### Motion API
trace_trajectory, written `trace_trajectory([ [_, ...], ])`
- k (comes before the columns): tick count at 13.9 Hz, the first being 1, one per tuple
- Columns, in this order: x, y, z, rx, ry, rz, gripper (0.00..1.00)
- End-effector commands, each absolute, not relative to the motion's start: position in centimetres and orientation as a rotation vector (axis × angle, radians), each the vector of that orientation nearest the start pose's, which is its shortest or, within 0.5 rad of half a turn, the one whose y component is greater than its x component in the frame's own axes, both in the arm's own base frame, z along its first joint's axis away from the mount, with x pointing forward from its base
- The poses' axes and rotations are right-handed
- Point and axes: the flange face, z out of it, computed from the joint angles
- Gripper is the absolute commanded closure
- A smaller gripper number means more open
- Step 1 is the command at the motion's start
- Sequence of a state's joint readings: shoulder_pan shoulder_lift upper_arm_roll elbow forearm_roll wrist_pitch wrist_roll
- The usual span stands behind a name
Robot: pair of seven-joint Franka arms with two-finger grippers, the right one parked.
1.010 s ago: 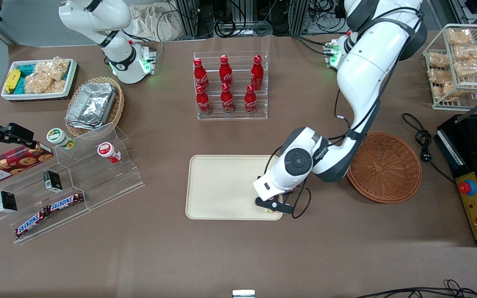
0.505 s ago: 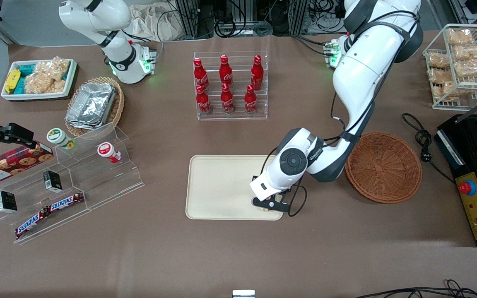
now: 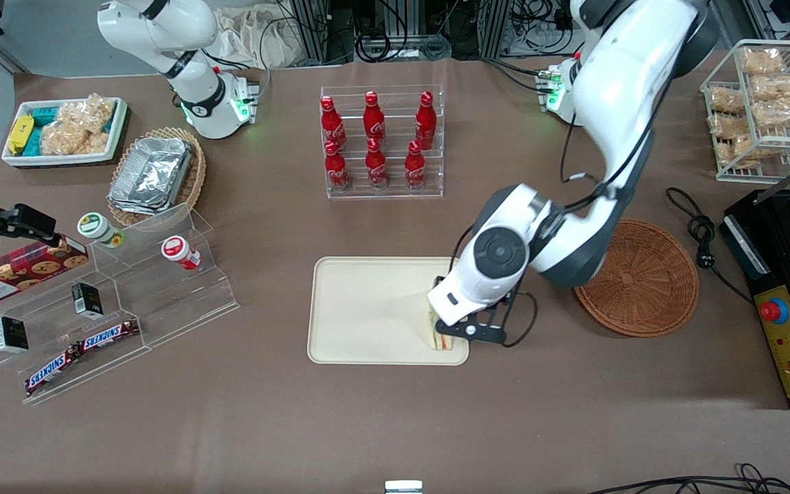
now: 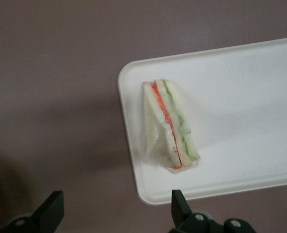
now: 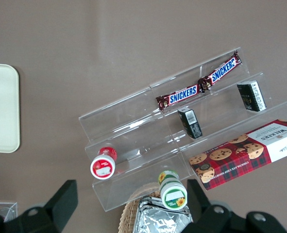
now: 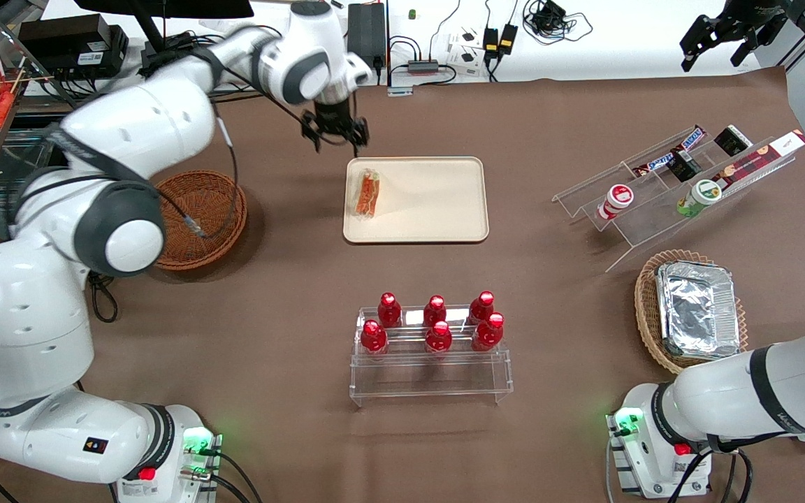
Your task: Place sandwich from basket to tray
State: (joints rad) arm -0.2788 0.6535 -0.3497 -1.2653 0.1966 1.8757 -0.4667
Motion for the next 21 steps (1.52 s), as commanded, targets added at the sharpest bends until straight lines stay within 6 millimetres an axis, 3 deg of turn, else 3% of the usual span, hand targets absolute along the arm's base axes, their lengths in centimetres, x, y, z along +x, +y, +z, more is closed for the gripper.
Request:
trace_trajectory([
  [1,63.6,-30.4,46.1,-3.119,0.113,-0.052,0.01],
  [3,63.5,-26.9,49.8,-3.091,0.097,-0.060,0.01],
  [7,62.8,-17.5,55.7,-3.027,0.270,0.013,0.01],
  [9,63.0,-13.2,57.8,-3.050,0.192,-0.017,0.01],
  [11,62.6,-10.4,59.4,-3.043,0.126,-0.045,0.01],
  [12,62.4,-9.9,60.1,-3.034,0.100,-0.061,0.01],
  [14,62.7,-6.6,60.4,-3.032,0.028,-0.061,0.01],
  [19,62.0,-5.4,61.1,-3.027,0.084,-0.026,0.01],
  [21,62.0,-3.9,61.4,-3.028,0.081,-0.027,0.01],
])
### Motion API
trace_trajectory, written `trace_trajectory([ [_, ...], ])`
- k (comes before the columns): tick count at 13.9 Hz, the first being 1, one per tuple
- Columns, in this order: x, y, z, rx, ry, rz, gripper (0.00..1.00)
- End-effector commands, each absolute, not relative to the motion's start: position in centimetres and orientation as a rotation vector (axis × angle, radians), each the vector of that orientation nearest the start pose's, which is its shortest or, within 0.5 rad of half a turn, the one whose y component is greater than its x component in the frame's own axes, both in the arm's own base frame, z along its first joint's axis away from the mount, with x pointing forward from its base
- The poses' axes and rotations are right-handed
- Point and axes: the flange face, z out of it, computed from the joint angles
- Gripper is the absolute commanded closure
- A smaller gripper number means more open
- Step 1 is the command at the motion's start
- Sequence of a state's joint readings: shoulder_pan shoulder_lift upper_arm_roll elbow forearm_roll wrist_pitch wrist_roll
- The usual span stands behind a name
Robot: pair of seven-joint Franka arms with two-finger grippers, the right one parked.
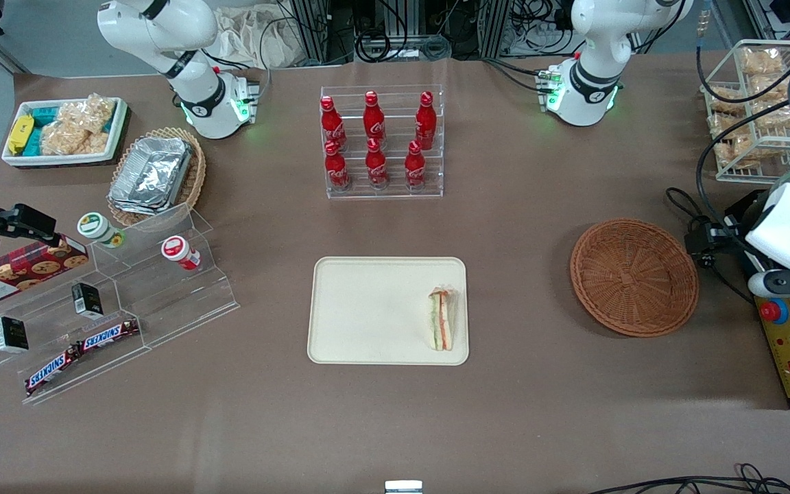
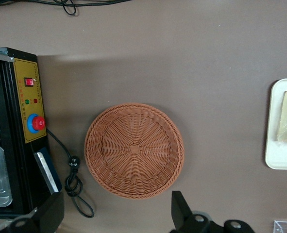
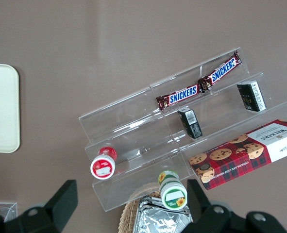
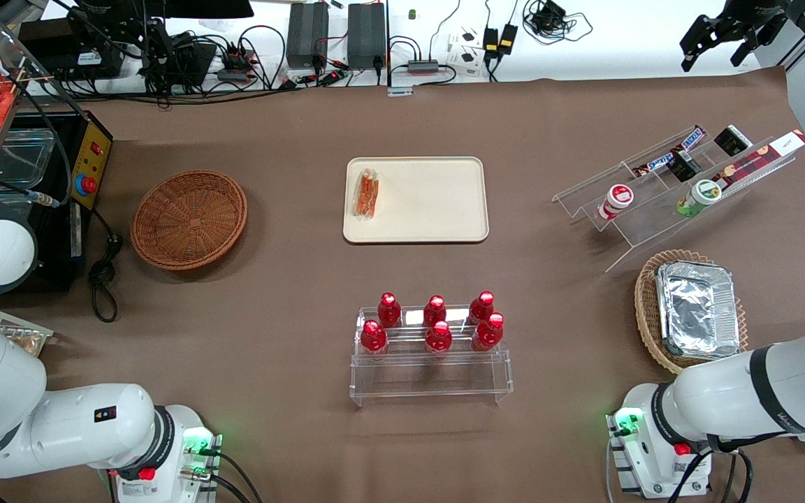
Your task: Place sandwich from basket to tray
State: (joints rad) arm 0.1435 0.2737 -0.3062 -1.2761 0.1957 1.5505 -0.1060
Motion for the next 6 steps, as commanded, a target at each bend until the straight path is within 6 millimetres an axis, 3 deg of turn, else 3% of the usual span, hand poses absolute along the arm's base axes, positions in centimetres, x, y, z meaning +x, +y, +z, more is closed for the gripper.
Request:
trace_trajectory([
  [1,61.9,-3.6,61.5,-3.027,0.077,-0.027,0.01],
  [6,61.5,-2.3,61.9,-3.076,-0.002,-0.012,0.01],
])
